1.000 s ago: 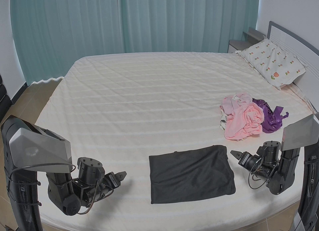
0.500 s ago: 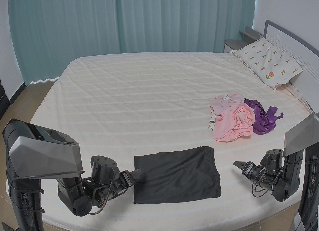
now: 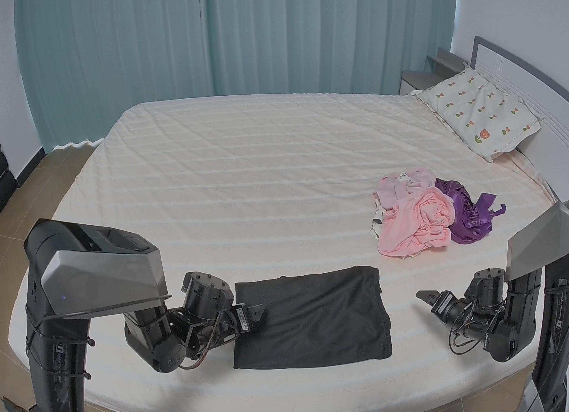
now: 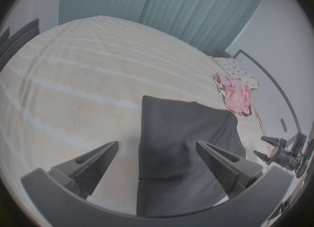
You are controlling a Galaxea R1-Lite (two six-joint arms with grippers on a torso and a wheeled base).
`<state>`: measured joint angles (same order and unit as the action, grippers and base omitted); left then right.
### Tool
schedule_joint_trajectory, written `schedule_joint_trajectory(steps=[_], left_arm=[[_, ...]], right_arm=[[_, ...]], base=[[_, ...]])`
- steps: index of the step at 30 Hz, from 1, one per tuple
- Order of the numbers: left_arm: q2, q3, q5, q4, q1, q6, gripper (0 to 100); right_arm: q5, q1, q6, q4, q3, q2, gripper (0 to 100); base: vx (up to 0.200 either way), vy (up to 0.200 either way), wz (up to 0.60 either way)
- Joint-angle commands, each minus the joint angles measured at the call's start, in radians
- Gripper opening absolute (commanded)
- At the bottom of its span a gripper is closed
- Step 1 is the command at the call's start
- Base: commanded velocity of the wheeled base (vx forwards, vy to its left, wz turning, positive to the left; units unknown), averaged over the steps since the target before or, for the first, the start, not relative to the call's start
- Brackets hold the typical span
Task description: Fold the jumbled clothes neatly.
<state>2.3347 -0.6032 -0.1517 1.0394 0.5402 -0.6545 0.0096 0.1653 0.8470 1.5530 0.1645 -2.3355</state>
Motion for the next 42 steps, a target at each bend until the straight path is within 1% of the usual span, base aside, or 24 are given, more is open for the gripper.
schedule_joint_trajectory(steps=[1,6,9,10,12,15,17,20,23,30,34,42], left_arm=[[0.028,0.008,0.021,0.002,0.000,0.015,100],[0.028,0.006,0.096,0.024,0.000,0.022,100],[0.037,-0.003,0.098,0.024,0.000,0.047,100],[0.055,-0.012,0.096,0.024,0.000,0.101,100],[0.068,-0.015,0.096,0.025,0.000,0.121,100],[0.071,-0.015,0.104,0.028,0.000,0.124,100],[0.072,-0.015,0.113,0.054,0.000,0.125,100],[0.074,0.000,0.164,0.093,0.001,0.127,100],[0.074,0.000,0.196,0.099,0.007,0.138,100],[0.092,0.003,0.201,0.091,0.003,0.207,100],[0.109,0.023,0.199,0.102,0.001,0.219,100],[0.112,0.016,0.212,0.194,0.017,0.219,100]], right_arm=[[0.001,0.002,0.010,0.016,0.003,-0.002,100],[0.001,0.016,0.015,0.016,-0.005,-0.002,100],[0.000,0.017,0.017,0.016,-0.005,-0.001,100],[0.000,0.017,0.017,0.016,-0.005,-0.001,100],[0.000,0.020,0.017,0.016,-0.005,-0.001,100],[0.000,0.025,0.017,0.016,-0.005,-0.004,100],[-0.002,0.037,0.017,0.018,-0.006,-0.005,100],[-0.011,0.045,0.018,0.018,-0.011,-0.002,100],[-0.013,0.045,0.020,0.018,-0.013,-0.001,100],[-0.016,0.065,0.020,0.018,-0.014,0.005,100],[-0.016,0.066,0.020,0.018,-0.016,0.004,100],[-0.016,0.066,0.020,0.018,-0.020,0.002,100]], base=[[0.000,0.000,0.00],[0.000,0.000,0.00],[0.000,0.000,0.00],[0.000,0.000,0.00],[0.000,0.000,0.00],[0.000,0.000,0.00],[0.000,0.000,0.00],[0.000,0.000,0.00],[0.000,0.000,0.00],[0.000,0.000,0.00],[0.000,0.000,0.00],[0.000,0.000,0.00]])
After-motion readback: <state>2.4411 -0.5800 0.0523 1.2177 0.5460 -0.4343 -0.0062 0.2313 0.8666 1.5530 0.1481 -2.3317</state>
